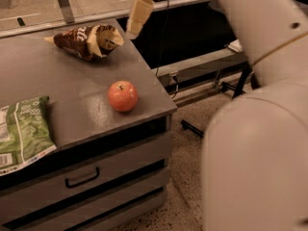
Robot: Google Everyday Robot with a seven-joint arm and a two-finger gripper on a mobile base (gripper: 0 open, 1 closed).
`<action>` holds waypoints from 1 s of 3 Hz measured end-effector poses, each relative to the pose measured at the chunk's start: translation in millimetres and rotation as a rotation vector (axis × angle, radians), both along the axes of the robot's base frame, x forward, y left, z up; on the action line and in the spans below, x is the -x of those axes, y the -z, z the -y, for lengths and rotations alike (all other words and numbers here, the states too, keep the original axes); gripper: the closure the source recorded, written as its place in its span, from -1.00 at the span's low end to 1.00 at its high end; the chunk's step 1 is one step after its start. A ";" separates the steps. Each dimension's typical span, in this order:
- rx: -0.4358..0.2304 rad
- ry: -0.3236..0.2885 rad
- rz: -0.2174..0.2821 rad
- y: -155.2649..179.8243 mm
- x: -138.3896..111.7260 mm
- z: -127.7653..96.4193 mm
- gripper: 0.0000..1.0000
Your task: Move brown chip bag near green jalapeno chip bag
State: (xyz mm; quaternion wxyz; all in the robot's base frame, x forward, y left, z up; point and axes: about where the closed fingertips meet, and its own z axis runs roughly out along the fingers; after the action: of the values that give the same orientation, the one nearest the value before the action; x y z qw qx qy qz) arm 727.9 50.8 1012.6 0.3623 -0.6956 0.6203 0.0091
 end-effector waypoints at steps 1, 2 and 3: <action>-0.068 -0.017 -0.067 24.1 -24.1 -37.2 -1.00; -0.104 -0.023 -0.193 66.7 -32.3 -72.3 -1.00; -0.047 -0.066 -0.252 98.2 -25.3 -97.5 -0.60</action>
Offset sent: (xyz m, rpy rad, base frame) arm 0.0473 0.0956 -0.0872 0.1362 0.2931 0.0206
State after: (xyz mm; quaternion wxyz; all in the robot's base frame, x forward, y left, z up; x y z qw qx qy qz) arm 753.2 148.4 914.4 0.2971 -0.7002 0.6375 0.1227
